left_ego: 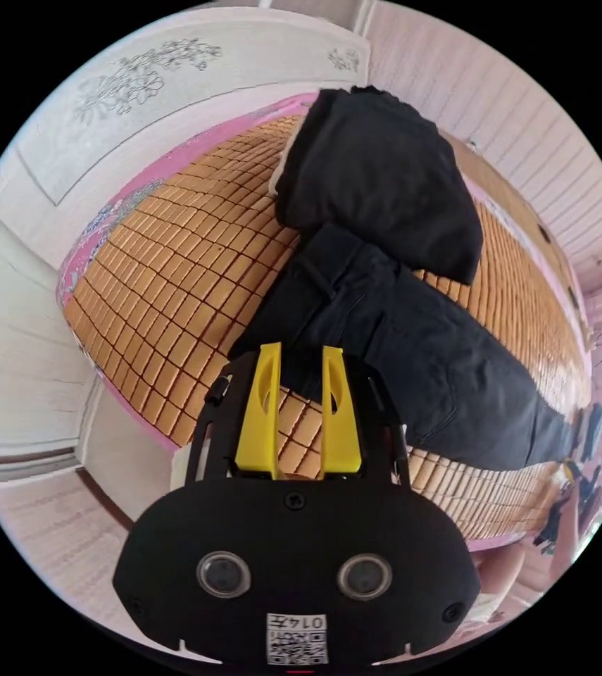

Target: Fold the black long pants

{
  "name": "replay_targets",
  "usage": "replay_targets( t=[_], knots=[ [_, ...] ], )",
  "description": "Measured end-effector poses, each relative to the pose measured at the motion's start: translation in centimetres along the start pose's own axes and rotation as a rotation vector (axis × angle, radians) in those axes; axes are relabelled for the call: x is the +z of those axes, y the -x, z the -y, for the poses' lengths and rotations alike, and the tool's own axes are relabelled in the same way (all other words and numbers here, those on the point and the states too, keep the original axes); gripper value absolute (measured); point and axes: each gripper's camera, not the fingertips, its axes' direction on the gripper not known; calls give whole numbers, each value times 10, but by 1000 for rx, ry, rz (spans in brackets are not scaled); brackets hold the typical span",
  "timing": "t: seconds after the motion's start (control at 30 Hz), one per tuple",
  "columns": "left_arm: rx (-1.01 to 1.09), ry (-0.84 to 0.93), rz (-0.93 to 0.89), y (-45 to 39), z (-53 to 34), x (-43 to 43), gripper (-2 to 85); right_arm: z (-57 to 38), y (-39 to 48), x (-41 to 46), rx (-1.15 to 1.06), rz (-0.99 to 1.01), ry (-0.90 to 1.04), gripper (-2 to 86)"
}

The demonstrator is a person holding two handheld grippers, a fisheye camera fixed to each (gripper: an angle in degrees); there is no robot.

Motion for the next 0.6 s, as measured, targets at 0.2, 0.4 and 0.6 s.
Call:
replay_targets(
  t=[0.2, 0.4, 0.6],
  knots=[
    [109, 100, 110, -56, 41, -14, 82, -8, 25, -20, -130, -46, -7, 47],
    [334, 300, 214, -103, 70, -23, 15, -52, 19, -44, -155, -42, -31, 40],
    [534, 455, 263, -138, 43, -37, -8, -129, -26, -66, -59, -16, -3, 40]
  ],
)
